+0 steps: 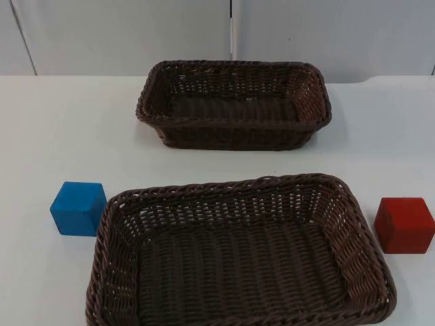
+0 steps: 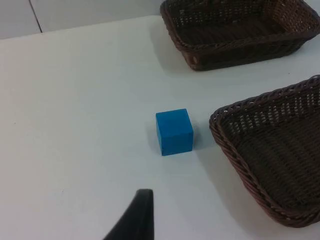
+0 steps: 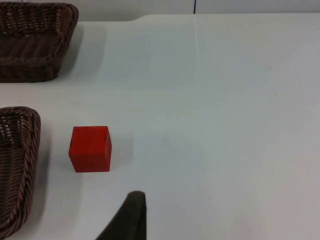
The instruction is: Pick up one cube with the left hand and place it into the upper basket. Pick up one cube with the right hand and place it into the lower basket.
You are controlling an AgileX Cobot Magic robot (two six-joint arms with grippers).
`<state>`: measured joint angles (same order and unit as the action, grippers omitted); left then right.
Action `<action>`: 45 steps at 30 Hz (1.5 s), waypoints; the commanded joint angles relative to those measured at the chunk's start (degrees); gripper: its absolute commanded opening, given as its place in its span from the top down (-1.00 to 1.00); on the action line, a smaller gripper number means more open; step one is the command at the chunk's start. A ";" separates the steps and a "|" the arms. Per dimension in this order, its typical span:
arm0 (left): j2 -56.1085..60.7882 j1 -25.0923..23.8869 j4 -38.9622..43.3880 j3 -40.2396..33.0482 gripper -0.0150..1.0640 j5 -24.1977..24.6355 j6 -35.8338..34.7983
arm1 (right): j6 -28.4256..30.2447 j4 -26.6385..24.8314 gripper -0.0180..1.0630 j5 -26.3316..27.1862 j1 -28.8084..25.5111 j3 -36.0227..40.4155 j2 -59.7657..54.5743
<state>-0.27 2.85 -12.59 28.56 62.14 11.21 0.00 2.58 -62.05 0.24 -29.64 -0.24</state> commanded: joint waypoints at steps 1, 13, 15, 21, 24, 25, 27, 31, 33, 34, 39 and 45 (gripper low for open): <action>0.27 -0.17 1.03 -0.24 -0.98 -0.29 -1.65 | 0.00 0.34 -0.98 0.26 -0.24 0.08 0.24; 0.27 -0.17 1.69 -0.24 -0.98 -0.41 -2.68 | 0.00 0.34 -0.98 0.26 -0.24 0.08 0.24; 0.27 -0.17 1.67 -0.24 -0.97 -0.41 -2.68 | 0.00 0.34 -0.98 0.26 -0.24 0.08 0.24; 0.27 -0.17 1.67 -0.24 -0.97 -0.41 -2.68 | 0.00 0.34 -0.98 0.26 -0.24 0.08 0.24; 0.27 -0.17 1.67 -0.24 -0.97 -0.41 -2.68 | 0.00 0.34 -0.98 0.26 -0.24 0.08 0.24; 0.27 -0.17 1.67 -0.24 -0.97 -0.41 -2.68 | 0.00 0.34 -0.98 0.26 -0.24 0.08 0.24; 0.27 -0.17 1.67 -0.24 -0.97 -0.52 -2.68 | 0.00 0.34 -0.98 0.26 -0.24 0.08 0.24; 0.27 -0.17 1.67 -0.24 -0.97 -0.52 -2.68 | 0.00 0.34 -0.98 0.26 -0.24 0.08 0.24; 0.27 -0.17 1.67 -0.24 -0.97 -0.52 -2.68 | 0.00 0.34 -0.98 0.26 -0.24 0.08 0.24; 0.27 -0.17 1.67 -0.24 -0.97 -0.52 -2.68 | 0.00 0.34 -0.98 0.26 -0.24 0.08 0.24; 0.27 -0.17 1.67 -0.24 -0.97 -0.52 -2.68 | 0.00 0.34 -0.98 0.26 -0.24 0.08 0.24; -0.17 -0.17 1.44 -0.14 -0.97 -0.15 -2.73 | 0.00 0.34 -0.98 0.26 -0.24 0.08 0.24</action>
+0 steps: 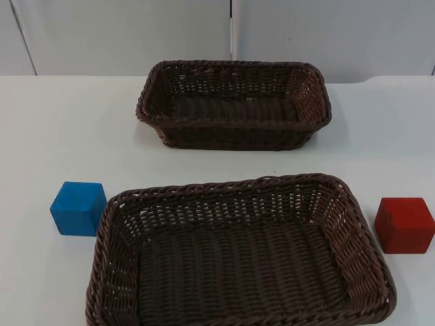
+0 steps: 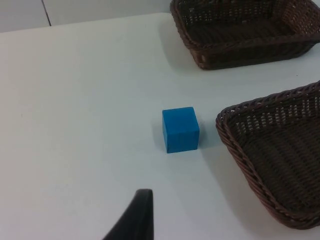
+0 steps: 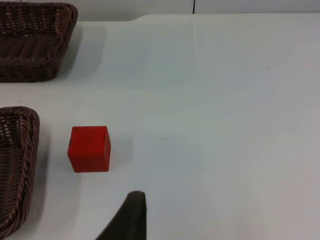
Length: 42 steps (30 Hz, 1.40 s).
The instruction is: Pick up one cube with the left hand and place it into the upper basket. Pick up one cube with the right hand and place it into the lower basket.
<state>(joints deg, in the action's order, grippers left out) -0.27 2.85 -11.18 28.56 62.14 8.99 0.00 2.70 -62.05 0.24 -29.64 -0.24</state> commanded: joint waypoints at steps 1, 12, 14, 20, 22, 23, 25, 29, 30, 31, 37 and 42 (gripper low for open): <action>-0.88 -0.17 0.03 -0.14 -0.97 -0.14 -0.51 | 0.00 0.23 -0.98 0.26 -0.24 0.08 0.24; -5.39 -0.17 0.13 -0.14 -0.97 -0.64 -0.51 | 0.00 0.23 -0.98 0.26 -0.24 0.08 0.24; -5.39 -0.17 0.13 -0.14 -0.97 -0.64 -0.51 | 0.00 0.23 -0.98 0.26 -0.24 0.08 0.24; -5.39 -0.17 0.13 -0.14 -0.97 -0.76 -0.51 | 0.00 0.23 -0.98 0.26 -0.24 0.08 0.24; -5.48 -0.17 0.13 0.25 -0.97 -1.20 -0.51 | 0.00 0.23 -0.98 0.26 -0.24 0.08 0.24; -5.48 -0.17 0.13 0.49 -0.97 -1.51 -0.51 | 0.00 0.23 -0.98 0.26 -0.24 0.08 0.24; -5.48 -0.17 0.13 1.06 -0.97 -2.73 -0.51 | 0.00 0.23 -0.98 0.26 -0.24 0.08 0.24; -5.51 -0.17 0.25 2.03 -0.97 -5.23 -0.31 | 0.00 0.23 -0.98 0.26 -0.24 0.08 0.24; -5.73 -0.17 0.25 2.03 -0.97 -6.19 -0.31 | 0.00 0.23 -0.98 0.26 -0.24 0.08 0.24; -6.17 -0.17 0.25 2.03 -0.97 -7.08 -0.31 | 0.00 0.23 -0.98 0.26 -0.24 0.08 0.24; -11.48 -0.17 0.25 2.03 -0.97 -10.16 -0.31 | 0.00 0.23 -0.98 0.26 -0.24 0.08 0.24; -17.67 -0.17 0.25 2.03 -0.97 -12.83 -0.31 | 0.00 0.23 -0.98 0.26 -0.24 0.08 0.24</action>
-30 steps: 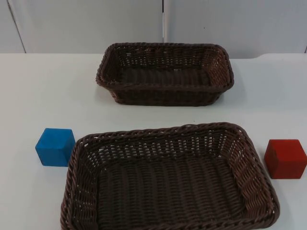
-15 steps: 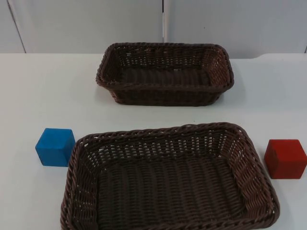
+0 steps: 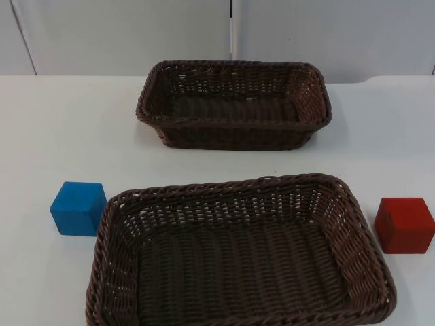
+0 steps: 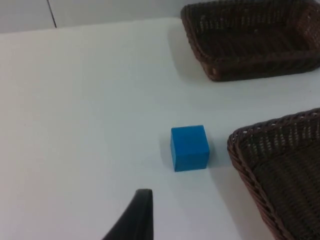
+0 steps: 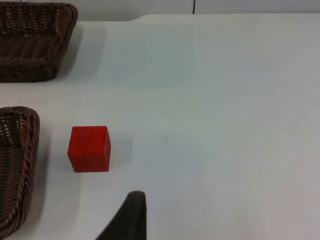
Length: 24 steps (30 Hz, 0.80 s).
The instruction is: Pick up one cube with the left hand and place it into the upper basket. Pick up one cube with the right hand and place it into the lower basket.
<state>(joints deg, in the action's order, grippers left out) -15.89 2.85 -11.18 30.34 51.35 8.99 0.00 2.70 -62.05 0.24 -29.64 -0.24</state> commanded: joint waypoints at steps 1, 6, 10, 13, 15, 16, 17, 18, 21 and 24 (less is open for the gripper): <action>-3.67 -0.17 -0.02 0.25 -0.97 -3.06 -0.31 | 0.00 0.23 -0.98 0.26 -0.24 0.08 0.24; -10.14 -0.17 -0.57 0.25 -0.97 -7.51 -0.31 | 0.00 0.23 -0.98 0.26 -0.24 0.08 0.24; -13.73 -0.17 -2.98 0.27 -0.97 -8.71 -0.18 | 0.00 0.23 -0.98 0.26 -0.24 0.08 0.24; -15.59 -0.17 -4.68 0.27 -0.97 -9.10 1.38 | 0.00 0.23 -0.98 0.26 -0.24 0.08 0.24; -17.32 -0.17 -6.23 0.27 -0.97 -10.45 2.69 | 0.00 0.23 -0.98 0.26 -0.24 0.08 0.24; -18.13 -0.17 -6.96 0.27 -0.97 -11.37 2.93 | 0.00 0.23 -0.98 0.26 -0.24 0.08 0.24; -18.76 -0.17 -7.88 0.38 -0.97 -11.81 3.67 | 0.00 0.23 -0.98 0.26 -0.24 0.08 0.24; -18.76 -0.17 -7.88 0.38 -0.97 -11.81 3.67 | 0.00 0.23 -0.98 0.26 -0.24 0.08 0.24; -22.02 -0.17 -9.12 2.51 -0.97 -12.26 4.76 | 0.00 0.23 -0.98 0.26 -0.24 0.08 0.24; -24.21 -0.17 -9.25 4.74 -0.97 -12.26 5.30 | 0.00 0.23 -0.98 0.26 -0.24 0.08 0.24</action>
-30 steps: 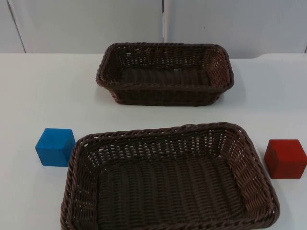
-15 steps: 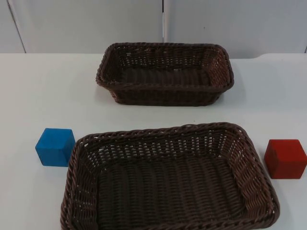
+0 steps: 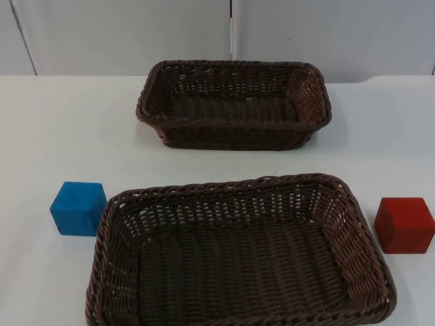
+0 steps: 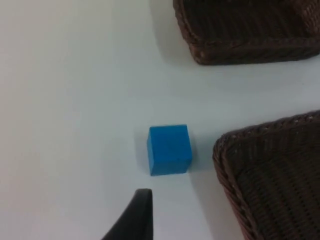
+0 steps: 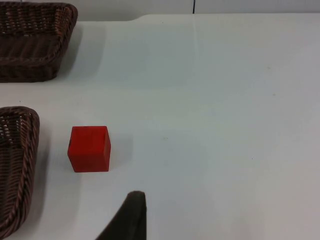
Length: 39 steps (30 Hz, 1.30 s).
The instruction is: Pick up one cube with the left hand and place it into the upper basket. Pick up one cube with the right hand and place it into the lower basket.
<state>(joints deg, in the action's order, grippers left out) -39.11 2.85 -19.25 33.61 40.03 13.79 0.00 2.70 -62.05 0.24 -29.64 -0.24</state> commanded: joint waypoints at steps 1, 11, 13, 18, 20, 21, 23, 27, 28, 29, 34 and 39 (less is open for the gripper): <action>-2.11 -0.17 -1.18 2.81 -0.97 -1.30 0.64 | 0.00 0.23 -0.98 0.26 -0.24 0.08 0.24; -11.87 -0.17 -1.21 14.52 -0.97 -1.35 2.87 | 0.00 0.23 -0.98 0.26 -0.24 0.08 0.24; -14.37 -0.17 -1.21 17.14 -0.97 -1.35 2.87 | 0.45 0.23 -0.98 0.26 -0.24 0.08 0.24; -16.66 -0.17 -1.32 18.82 -0.97 -2.24 3.68 | 0.45 0.23 -0.98 0.26 -0.24 0.08 0.24; -17.28 -0.17 -1.32 18.94 -0.97 -2.64 3.84 | 0.45 0.23 -0.98 0.26 -0.24 0.08 0.24; -17.88 -0.17 -1.32 18.96 -0.97 -2.89 3.94 | 0.45 0.23 -0.98 0.26 -0.24 0.08 0.24; -19.16 -0.17 -1.44 19.07 -0.97 -2.34 3.94 | 0.45 0.23 -0.98 0.26 -0.24 0.08 0.24; -21.01 -0.07 -2.03 19.07 -0.97 -1.91 3.94 | 0.45 0.23 -0.98 0.26 -0.24 0.08 0.24; -21.34 -0.07 -2.43 19.07 -0.97 -1.91 4.43 | 0.45 0.23 -0.98 0.26 -0.24 0.08 0.24; -21.81 -0.07 -2.90 19.07 -0.97 -1.91 5.16 | 0.45 0.23 -0.98 0.26 -0.24 0.08 0.24; -24.06 1.00 -5.39 19.07 -0.97 -1.42 7.68 | 0.45 0.23 -0.98 0.26 -0.24 0.08 0.24; -27.29 4.58 -4.56 19.07 -0.97 -1.42 7.79 | 0.45 0.23 -0.98 0.26 -0.24 0.08 0.24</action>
<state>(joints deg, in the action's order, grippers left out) -64.76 5.38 -23.38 52.38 38.44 21.15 0.00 2.81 -62.05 0.24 -29.64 -0.24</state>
